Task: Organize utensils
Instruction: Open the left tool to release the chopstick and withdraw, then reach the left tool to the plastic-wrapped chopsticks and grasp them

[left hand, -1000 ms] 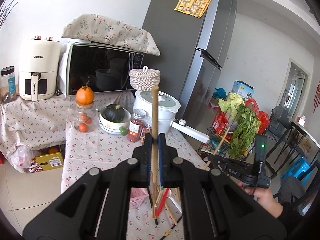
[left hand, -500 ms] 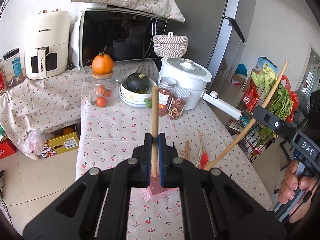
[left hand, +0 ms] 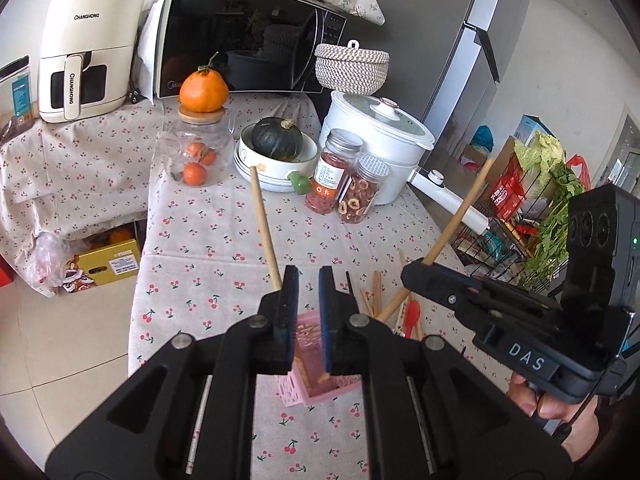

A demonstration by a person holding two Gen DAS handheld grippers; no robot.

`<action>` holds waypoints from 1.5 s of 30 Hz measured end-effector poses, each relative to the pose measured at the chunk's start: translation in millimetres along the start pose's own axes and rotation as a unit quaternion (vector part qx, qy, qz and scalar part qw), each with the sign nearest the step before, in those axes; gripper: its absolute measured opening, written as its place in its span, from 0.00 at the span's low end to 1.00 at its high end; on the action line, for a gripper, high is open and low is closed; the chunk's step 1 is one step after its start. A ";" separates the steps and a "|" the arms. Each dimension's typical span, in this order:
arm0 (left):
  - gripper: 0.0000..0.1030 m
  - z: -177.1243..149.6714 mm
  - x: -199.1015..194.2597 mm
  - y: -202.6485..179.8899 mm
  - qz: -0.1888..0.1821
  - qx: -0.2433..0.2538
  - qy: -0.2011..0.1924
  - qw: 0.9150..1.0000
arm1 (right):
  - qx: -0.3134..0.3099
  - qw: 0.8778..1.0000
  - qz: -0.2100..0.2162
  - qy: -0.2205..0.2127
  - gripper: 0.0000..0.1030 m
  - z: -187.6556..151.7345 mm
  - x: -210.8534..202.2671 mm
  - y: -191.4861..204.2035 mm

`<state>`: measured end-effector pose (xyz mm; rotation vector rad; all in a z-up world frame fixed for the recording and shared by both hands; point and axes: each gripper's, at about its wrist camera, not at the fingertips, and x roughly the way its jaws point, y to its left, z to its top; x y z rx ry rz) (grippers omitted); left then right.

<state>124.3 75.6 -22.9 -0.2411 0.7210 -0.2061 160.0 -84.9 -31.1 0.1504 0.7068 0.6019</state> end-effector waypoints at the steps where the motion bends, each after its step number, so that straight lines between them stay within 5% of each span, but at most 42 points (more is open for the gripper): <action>1: 0.26 0.6 -0.9 0.5 0.001 -0.003 -0.002 1.000 | 0.004 1.000 0.002 0.000 0.08 0.0 0.4 -0.9; 3: 0.55 0.7 -5.7 1.0 0.001 -0.011 -0.008 1.000 | 0.009 1.000 0.002 -0.001 0.21 0.6 -3.6 -2.1; 4: 0.61 0.8 -8.2 1.6 -0.002 -0.015 -0.010 1.000 | 0.010 1.000 0.001 -0.006 0.27 2.2 -7.1 -1.9; 6: 0.80 0.3 -13.9 2.5 -0.003 -0.025 -0.012 1.000 | 0.013 1.000 0.000 -0.024 0.55 4.1 -19.6 -2.6; 10: 0.95 -2.7 -22.6 1.7 0.019 -0.039 -0.018 0.999 | 0.013 0.999 -0.016 -0.047 0.68 7.0 -46.9 -8.6; 12: 0.96 -7.7 -26.1 -1.1 0.038 -0.041 -0.034 0.998 | 0.008 0.998 -0.033 -0.053 0.81 5.6 -60.1 -13.6; 18: 0.99 -27.0 -18.7 -25.3 0.086 0.012 -0.009 0.996 | -0.008 0.992 -0.121 -0.020 0.88 -10.6 -86.5 -40.9; 26: 0.99 -53.6 1.6 -76.6 0.048 0.053 0.062 0.995 | 0.070 0.981 -0.177 0.046 0.88 -45.7 -115.1 -109.5; 34: 0.99 -76.4 35.7 -127.8 0.014 0.100 0.152 0.983 | 0.104 0.968 -0.215 0.074 0.89 -76.9 -138.7 -155.3; 39: 0.99 -72.1 54.4 -150.0 -0.009 0.097 0.188 0.977 | 0.115 0.962 -0.225 0.103 0.89 -90.9 -134.7 -176.2; 45: 0.97 -56.7 90.9 -165.8 0.007 0.103 0.206 0.973 | 0.131 0.955 -0.231 0.130 0.89 -92.1 -121.3 -196.1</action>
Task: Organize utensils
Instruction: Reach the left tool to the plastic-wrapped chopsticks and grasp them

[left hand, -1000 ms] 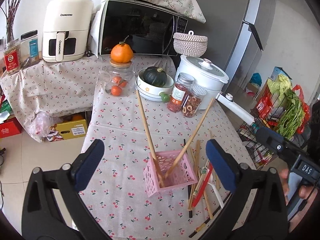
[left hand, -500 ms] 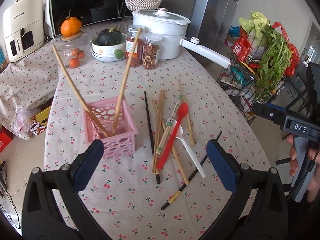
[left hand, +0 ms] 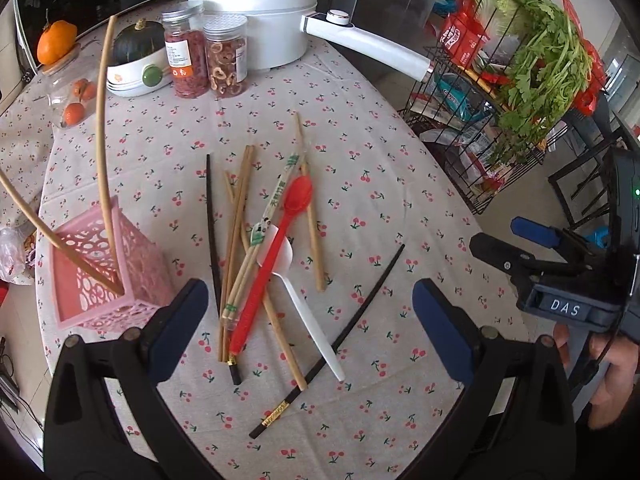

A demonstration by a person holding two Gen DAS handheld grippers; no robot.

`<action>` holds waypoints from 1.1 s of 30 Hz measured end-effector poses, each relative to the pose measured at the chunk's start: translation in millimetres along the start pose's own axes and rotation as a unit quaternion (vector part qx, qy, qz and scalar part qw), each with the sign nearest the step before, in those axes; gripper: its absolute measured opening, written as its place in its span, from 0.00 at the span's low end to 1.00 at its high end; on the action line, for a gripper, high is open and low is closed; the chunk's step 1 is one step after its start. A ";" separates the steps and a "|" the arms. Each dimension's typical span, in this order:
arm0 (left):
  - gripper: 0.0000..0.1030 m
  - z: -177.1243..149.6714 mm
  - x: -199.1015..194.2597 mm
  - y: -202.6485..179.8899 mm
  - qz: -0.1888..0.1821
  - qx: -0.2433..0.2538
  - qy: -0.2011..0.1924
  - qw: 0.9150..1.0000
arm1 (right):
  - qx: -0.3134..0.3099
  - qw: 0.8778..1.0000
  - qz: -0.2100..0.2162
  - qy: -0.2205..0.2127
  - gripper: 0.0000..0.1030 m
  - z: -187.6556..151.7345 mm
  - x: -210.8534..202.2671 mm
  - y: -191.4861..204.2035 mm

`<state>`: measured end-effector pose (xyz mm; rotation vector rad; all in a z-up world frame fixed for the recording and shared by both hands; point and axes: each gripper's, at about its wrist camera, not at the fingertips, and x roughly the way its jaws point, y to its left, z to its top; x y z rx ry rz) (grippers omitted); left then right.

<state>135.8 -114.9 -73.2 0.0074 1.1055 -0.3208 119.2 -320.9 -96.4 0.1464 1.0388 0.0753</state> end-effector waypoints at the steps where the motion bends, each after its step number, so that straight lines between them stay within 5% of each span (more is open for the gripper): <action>1: 0.96 5.8 5.7 -0.1 0.003 -0.002 -0.001 1.000 | 0.005 1.000 -0.002 0.003 0.89 2.7 3.4 -2.6; 4: 0.78 21.5 26.1 1.0 -0.002 -0.006 0.001 1.000 | 0.021 1.000 -0.005 0.014 0.89 10.4 14.2 -9.8; 6: 0.53 29.5 43.3 2.4 -0.009 -0.012 0.014 1.000 | 0.028 0.999 -0.005 0.024 0.89 14.2 22.1 -13.6; 9: 0.31 37.9 68.8 1.2 0.002 -0.012 0.035 0.999 | 0.030 0.999 -0.004 0.039 0.89 17.9 33.2 -16.4; 14: 0.24 54.8 98.7 -2.1 0.054 0.008 0.039 0.998 | 0.026 0.999 -0.006 0.048 0.88 24.3 43.4 -17.6; 21: 0.23 71.8 126.1 -3.2 0.071 0.011 0.060 0.996 | 0.039 0.998 0.000 0.053 0.88 32.3 50.8 -25.7; 26: 0.23 76.3 136.5 3.8 0.067 -0.005 0.073 0.995 | 0.050 0.997 0.003 0.055 0.88 34.1 52.1 -30.6; 33: 0.10 71.3 131.9 13.7 0.034 -0.026 0.077 0.996 | 0.048 0.997 0.002 0.056 0.88 32.7 51.0 -28.1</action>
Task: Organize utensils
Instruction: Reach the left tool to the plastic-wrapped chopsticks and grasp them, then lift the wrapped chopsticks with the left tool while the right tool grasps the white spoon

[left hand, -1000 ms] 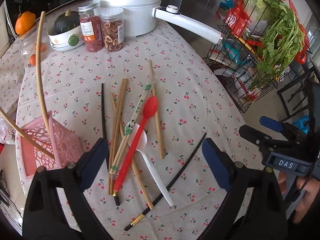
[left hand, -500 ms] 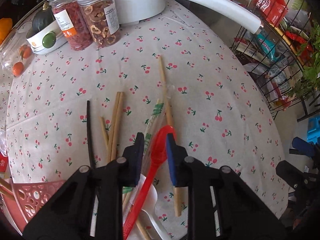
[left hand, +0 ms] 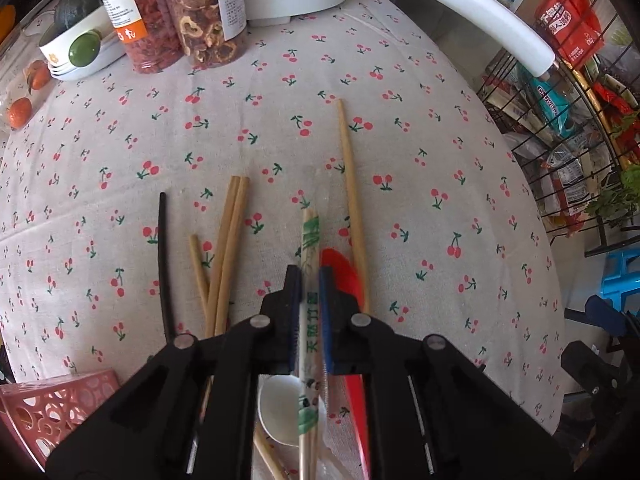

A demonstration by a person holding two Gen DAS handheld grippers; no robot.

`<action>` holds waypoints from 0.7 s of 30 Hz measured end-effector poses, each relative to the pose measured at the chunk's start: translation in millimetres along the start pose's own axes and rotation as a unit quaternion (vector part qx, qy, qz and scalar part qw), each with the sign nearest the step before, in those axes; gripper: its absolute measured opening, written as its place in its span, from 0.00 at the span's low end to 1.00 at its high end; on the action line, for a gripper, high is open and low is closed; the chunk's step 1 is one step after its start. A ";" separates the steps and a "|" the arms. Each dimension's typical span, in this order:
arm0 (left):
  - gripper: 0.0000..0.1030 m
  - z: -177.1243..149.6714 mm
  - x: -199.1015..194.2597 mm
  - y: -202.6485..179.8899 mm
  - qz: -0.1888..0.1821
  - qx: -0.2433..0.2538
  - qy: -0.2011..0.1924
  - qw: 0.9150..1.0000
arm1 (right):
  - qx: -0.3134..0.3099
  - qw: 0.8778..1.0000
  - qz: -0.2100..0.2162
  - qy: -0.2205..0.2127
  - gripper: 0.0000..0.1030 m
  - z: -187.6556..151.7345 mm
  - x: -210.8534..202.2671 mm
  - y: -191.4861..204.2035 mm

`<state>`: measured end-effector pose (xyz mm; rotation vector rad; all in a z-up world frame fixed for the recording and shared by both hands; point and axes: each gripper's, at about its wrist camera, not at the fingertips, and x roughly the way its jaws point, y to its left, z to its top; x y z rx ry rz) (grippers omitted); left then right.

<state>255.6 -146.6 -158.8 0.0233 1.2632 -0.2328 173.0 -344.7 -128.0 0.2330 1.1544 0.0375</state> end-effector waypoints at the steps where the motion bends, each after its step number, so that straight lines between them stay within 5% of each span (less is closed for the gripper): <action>1: 0.10 -2.5 -4.5 0.2 0.000 0.003 -0.005 1.000 | -0.001 1.000 -0.001 -0.001 0.88 -0.3 -0.7 0.5; 10: 0.10 -21.8 -58.3 -3.1 -0.038 0.024 -0.054 0.998 | -0.001 1.000 0.000 0.015 0.88 -4.6 5.0 5.0; 21: 0.09 -87.8 -140.4 16.1 -0.076 0.066 -0.136 0.986 | -0.015 0.999 0.010 0.033 0.89 -10.9 13.5 29.1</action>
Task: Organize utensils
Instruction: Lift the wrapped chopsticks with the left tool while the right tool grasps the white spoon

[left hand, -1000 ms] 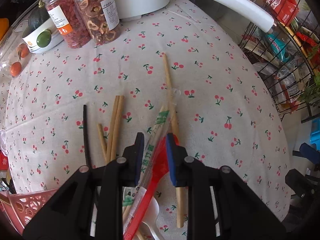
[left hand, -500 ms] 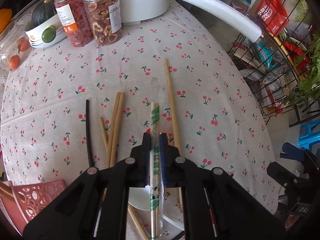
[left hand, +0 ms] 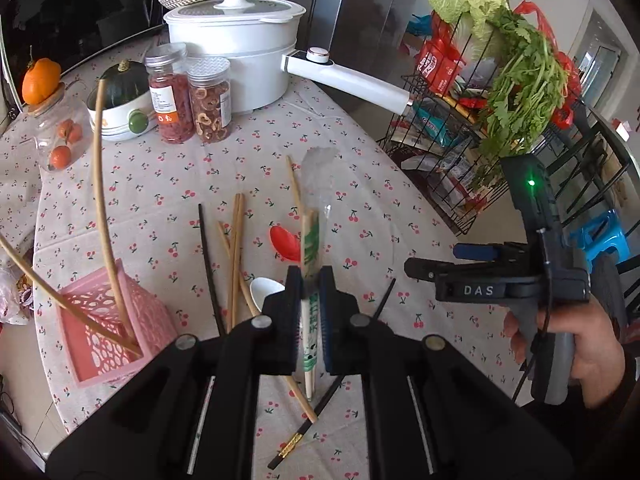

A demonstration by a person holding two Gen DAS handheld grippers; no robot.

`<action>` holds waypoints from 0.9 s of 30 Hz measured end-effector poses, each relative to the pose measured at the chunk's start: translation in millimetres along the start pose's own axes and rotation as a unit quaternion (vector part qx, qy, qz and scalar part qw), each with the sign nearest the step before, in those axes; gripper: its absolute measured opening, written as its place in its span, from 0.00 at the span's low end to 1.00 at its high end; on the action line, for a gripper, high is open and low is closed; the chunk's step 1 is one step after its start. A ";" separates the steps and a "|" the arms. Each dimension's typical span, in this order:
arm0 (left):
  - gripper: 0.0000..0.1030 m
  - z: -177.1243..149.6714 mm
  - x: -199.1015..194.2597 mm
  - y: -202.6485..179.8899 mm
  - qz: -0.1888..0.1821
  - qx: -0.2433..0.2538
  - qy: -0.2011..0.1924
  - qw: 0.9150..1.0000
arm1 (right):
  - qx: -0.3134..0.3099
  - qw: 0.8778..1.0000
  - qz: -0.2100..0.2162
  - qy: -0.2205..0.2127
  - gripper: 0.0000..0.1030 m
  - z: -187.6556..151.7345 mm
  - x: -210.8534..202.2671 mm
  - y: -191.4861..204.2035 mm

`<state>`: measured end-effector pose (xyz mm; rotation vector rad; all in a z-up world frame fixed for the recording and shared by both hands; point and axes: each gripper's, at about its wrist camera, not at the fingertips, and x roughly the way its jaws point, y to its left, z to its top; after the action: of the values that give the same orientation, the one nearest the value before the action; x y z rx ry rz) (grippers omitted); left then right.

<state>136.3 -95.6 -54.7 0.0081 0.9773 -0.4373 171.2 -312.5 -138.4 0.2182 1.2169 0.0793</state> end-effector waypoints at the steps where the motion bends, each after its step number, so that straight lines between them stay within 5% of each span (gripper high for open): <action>1: 0.09 -4.9 -9.7 2.9 -0.005 -0.003 -0.007 1.000 | -0.003 1.000 0.003 0.000 0.89 -0.6 0.3 3.7; 13: 0.06 -51.1 -68.4 49.2 -0.035 -0.052 -0.081 0.995 | -0.066 0.997 0.033 -0.009 0.88 -0.8 10.8 61.3; 17: 0.06 -59.8 -80.6 55.6 -0.035 -0.049 -0.093 0.994 | -0.067 0.995 0.073 -0.001 0.67 5.7 18.7 77.3; 22: 0.06 -68.9 -85.4 69.6 -0.038 -0.057 -0.086 0.994 | -0.085 0.989 0.116 0.024 0.63 7.7 32.3 110.5; 27: 0.06 -75.4 -92.0 86.0 -0.033 -0.070 -0.085 0.993 | -0.138 0.986 0.081 0.044 0.63 3.4 51.0 141.7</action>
<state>63.0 30.7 -39.7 -0.1870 0.8394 -0.4224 200.0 -165.6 -154.7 0.0708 1.2586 0.4009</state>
